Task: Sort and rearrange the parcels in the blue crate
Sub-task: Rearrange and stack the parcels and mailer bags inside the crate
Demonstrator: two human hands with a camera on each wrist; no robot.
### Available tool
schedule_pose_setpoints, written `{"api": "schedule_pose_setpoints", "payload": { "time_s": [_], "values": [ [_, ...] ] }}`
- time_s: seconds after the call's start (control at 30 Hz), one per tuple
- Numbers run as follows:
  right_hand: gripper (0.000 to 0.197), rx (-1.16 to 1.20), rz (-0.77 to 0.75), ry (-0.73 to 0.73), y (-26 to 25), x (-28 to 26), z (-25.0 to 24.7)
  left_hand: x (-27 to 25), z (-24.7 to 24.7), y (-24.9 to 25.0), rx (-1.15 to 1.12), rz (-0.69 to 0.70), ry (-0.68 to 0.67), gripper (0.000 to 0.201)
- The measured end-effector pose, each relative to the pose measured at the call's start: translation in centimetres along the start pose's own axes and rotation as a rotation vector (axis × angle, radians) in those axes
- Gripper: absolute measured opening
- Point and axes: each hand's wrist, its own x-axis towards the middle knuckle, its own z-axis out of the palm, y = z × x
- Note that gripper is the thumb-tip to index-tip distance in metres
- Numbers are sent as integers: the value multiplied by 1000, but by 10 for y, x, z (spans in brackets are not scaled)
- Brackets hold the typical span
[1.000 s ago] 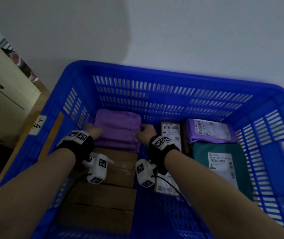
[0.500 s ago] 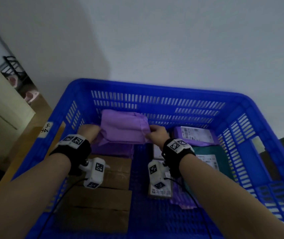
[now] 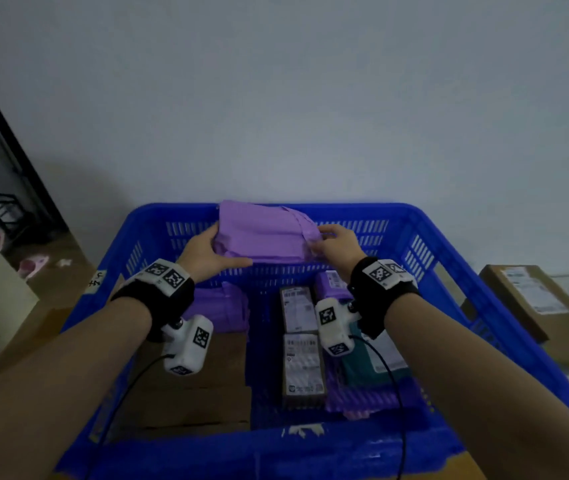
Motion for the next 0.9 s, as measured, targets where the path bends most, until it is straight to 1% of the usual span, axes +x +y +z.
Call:
{"api": "schedule_pose_setpoints", "payload": {
  "time_s": [0.07,0.1,0.13,0.17,0.2,0.27,0.3,0.37,0.43,0.5,0.63,0.73,0.77,0.83,0.9],
  "values": [
    [28,29,-17,5,-11,-5,-13,1,-2,4,-2,46,-61,85],
    [23,58,-22,-1,-15,-7,-18,1,-2,7,6,66,-69,87],
    [17,96,-19,-9,-18,-9,-24,0,-1,10,17,81,-60,83],
    [14,136,-10,-3,-19,-9,-28,0,0,12,19,105,-32,74],
    [19,164,-2,4,-20,-9,-33,-1,2,16,11,121,6,60],
    [42,187,7,-3,-21,-9,-39,-3,6,24,-32,121,109,32],
    [50,180,2,-24,-22,-10,-41,-3,8,27,-58,107,155,25],
    [52,161,-11,-64,-24,-15,-44,-3,10,31,-90,62,223,30],
    [45,147,-29,-65,-24,-19,-45,-2,13,33,-108,22,258,37],
    [38,127,-38,-47,-24,-21,-45,-2,14,35,-115,-19,276,40],
    [40,90,-26,-57,-24,-22,-43,3,14,36,-195,-78,283,41],
    [39,60,-12,-43,-22,-19,-43,4,12,33,-318,-137,249,35],
    [38,53,3,-43,-20,-18,-44,3,13,33,-328,-147,221,32],
    [34,52,48,-60,-16,-17,-45,2,16,33,-314,-162,150,33],
    [34,81,92,-76,-11,-18,-46,-1,21,33,-326,-217,82,34]
  ]
}}
